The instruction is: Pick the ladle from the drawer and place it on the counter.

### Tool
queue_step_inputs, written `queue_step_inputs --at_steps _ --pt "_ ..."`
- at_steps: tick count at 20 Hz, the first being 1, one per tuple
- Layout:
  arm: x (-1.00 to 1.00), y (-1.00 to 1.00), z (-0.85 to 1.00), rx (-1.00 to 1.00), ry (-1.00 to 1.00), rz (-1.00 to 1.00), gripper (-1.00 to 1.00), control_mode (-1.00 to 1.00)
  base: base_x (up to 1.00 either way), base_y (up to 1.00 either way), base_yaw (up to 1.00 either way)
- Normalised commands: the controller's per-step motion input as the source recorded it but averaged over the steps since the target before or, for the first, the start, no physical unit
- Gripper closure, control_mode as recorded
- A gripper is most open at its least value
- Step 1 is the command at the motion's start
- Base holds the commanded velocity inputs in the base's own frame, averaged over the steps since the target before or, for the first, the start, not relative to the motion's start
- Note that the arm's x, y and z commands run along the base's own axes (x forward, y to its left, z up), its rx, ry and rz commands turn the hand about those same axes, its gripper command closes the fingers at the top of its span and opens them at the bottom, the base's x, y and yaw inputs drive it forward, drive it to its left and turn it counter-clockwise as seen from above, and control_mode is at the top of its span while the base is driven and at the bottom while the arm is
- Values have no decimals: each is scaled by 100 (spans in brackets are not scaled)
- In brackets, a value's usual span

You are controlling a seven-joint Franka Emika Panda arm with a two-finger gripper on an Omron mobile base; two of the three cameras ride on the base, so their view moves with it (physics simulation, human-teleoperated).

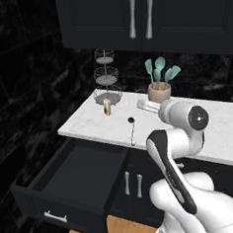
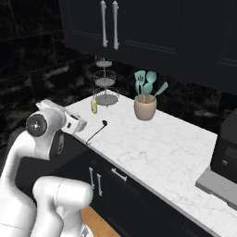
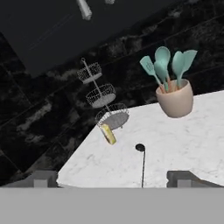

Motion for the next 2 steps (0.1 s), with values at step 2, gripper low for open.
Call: queue_step_inputs --at_steps 2 --pt "-81 0 100 0 -28 -5 -100 -100 0 0 0"
